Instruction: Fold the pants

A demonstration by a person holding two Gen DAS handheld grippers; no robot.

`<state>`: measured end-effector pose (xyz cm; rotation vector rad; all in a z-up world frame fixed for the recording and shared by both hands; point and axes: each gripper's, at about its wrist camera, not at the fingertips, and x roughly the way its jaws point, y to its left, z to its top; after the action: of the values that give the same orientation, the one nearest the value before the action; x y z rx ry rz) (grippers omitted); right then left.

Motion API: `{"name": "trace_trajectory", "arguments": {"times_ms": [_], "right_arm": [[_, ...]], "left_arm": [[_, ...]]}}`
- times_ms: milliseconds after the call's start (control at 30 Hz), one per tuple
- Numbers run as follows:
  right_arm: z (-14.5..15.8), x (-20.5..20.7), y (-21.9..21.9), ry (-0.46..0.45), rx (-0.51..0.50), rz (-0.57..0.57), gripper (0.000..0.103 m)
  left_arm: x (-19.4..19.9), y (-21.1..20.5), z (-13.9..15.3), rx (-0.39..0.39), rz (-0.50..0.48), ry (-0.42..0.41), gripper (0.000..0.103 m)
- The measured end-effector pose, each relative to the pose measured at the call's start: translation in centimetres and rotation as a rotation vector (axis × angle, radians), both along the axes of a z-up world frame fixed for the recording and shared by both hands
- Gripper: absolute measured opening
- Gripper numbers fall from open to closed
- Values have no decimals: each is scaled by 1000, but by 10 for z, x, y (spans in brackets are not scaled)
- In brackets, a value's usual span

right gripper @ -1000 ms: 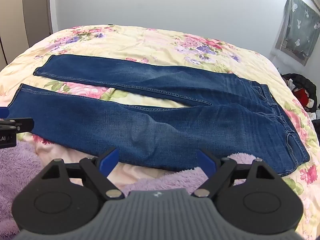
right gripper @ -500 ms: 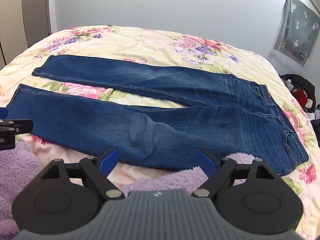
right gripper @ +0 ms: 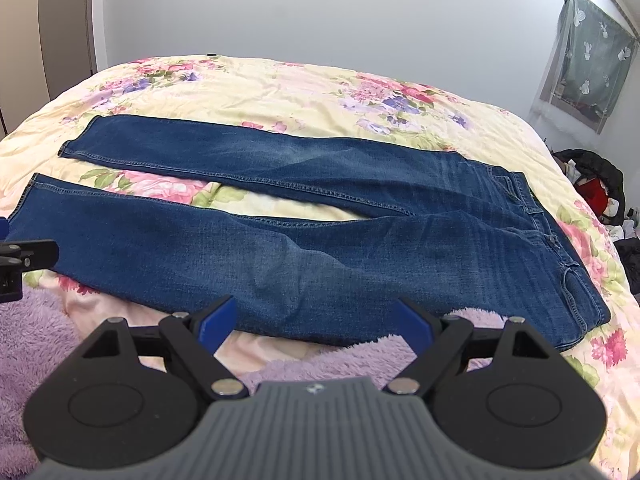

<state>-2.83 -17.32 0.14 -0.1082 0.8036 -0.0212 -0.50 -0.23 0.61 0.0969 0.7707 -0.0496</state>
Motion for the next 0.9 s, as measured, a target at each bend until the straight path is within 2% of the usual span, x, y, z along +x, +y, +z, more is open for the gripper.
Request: {"name": "trace_trajectory", "arguments": {"times_ms": [900], "right_arm": [[2, -2, -1, -6, 2, -16, 82]], "left_arm": [[-3, 0, 0, -3, -4, -4, 86]]}}
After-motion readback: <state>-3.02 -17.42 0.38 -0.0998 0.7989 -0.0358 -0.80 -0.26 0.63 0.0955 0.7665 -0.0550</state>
